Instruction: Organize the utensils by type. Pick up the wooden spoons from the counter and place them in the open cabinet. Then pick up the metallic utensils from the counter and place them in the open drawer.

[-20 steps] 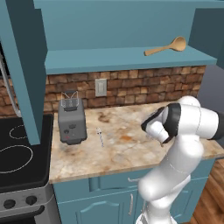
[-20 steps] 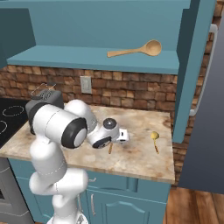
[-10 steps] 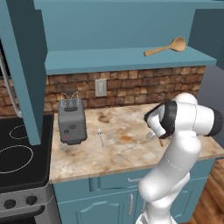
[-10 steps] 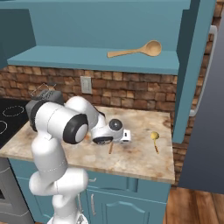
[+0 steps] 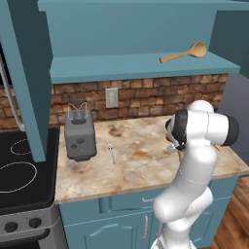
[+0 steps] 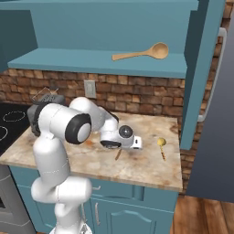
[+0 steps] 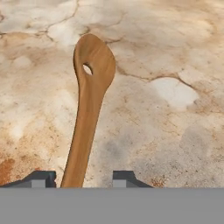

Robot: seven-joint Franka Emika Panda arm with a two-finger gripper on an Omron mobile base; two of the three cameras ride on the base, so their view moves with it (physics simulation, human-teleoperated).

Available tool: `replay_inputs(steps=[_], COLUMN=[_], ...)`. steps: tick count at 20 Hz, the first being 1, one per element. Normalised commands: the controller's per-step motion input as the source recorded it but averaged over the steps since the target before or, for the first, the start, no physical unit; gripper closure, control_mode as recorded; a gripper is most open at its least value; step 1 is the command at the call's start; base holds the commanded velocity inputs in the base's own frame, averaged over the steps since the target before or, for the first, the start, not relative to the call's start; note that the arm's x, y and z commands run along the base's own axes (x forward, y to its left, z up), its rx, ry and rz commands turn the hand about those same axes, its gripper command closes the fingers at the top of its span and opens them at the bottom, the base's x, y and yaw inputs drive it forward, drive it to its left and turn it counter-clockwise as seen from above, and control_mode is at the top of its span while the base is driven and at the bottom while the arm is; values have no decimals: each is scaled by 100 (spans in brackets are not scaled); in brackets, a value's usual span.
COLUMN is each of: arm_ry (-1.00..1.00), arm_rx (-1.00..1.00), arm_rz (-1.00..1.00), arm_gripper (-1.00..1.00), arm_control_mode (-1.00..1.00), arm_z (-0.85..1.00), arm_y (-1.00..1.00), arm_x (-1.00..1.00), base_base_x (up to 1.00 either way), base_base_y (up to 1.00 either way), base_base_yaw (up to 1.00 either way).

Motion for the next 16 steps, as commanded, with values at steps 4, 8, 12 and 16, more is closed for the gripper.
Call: replay_inputs(steps=[4,8,12,16], arm_ry=[0,1,5,4], arm_rx=[0,1,1,0], arm_rz=[0,0,0,2], arm_gripper=[100,100,100,100], arm_control_mode=[-100,-100,-100,-100], arm_z=[-47,-23,-7,8], arm_y=[9,34,47,37], arm_x=[0,0,0,-1], base_base_x=[0,0,0,0], base_base_y=[0,0,0,0], base_base_yaw=[0,0,0,0])
